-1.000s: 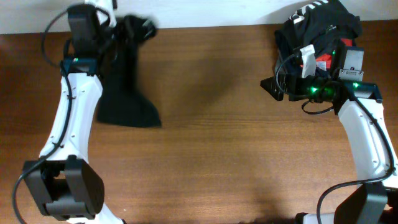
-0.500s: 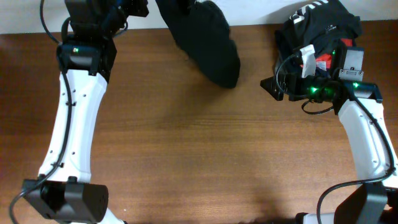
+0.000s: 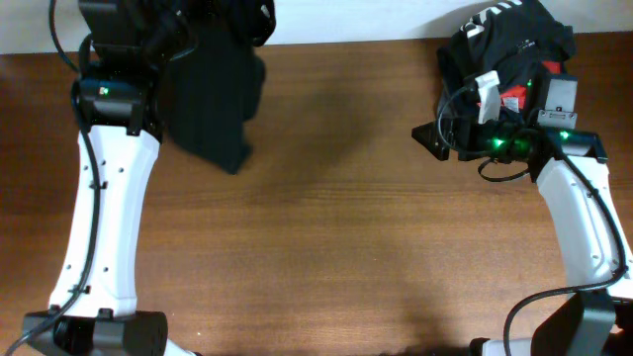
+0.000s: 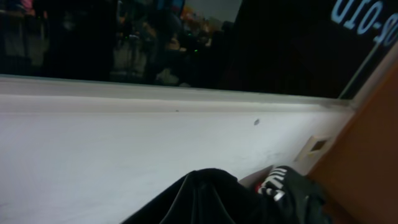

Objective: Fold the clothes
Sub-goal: 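Lift the black t-shirt with the left gripper toward the back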

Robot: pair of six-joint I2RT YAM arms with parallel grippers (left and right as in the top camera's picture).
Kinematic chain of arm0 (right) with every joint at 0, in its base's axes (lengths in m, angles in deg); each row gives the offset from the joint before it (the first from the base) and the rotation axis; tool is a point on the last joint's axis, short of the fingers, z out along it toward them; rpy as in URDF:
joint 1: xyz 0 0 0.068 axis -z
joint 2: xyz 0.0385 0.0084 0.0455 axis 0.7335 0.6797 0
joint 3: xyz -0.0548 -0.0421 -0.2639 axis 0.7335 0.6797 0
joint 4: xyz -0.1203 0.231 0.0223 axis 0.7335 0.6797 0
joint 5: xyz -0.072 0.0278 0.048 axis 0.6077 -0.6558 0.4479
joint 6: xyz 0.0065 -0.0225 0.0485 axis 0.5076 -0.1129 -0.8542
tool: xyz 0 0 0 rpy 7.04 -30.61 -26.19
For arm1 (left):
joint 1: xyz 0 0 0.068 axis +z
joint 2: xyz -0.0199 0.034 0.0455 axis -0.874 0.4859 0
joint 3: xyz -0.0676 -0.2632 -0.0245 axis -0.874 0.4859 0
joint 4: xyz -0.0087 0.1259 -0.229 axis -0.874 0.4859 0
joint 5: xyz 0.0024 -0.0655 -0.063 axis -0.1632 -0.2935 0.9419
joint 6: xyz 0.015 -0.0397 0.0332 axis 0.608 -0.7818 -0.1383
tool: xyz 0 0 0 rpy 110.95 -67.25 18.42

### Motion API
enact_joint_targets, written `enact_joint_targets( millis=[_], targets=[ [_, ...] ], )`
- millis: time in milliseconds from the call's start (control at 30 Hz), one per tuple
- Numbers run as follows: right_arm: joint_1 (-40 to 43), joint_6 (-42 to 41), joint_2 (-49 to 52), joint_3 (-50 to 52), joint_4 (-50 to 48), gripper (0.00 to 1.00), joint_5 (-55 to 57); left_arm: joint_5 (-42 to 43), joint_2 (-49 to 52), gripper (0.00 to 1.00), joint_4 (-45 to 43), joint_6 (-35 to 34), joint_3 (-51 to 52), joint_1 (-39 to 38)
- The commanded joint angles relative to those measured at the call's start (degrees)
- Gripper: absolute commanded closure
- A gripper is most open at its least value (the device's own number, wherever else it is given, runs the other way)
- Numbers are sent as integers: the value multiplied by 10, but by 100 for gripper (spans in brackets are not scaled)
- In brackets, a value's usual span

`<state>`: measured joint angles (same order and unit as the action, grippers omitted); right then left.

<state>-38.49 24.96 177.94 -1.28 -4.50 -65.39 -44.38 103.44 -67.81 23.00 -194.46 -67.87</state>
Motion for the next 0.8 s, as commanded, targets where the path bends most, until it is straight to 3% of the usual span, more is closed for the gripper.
enact_joint_targets(
  millis=[0, 300, 533, 767],
  targets=[
    [-24, 2, 1, -12, -10, 4, -18, 33, -32, 99, -17, -25, -21, 2],
    [-45, 2, 1, -12, -30, 4, -55, 69, -82, 99, -84, -71, -21, 2],
    [-46, 1, 1, -12, -53, 4, -57, 81, -127, 99, -54, -71, -21, 2],
    [-95, -55, 2, -12, -122, 7, -58, 100, -143, 99, -54, -72, -21, 2]
  ],
)
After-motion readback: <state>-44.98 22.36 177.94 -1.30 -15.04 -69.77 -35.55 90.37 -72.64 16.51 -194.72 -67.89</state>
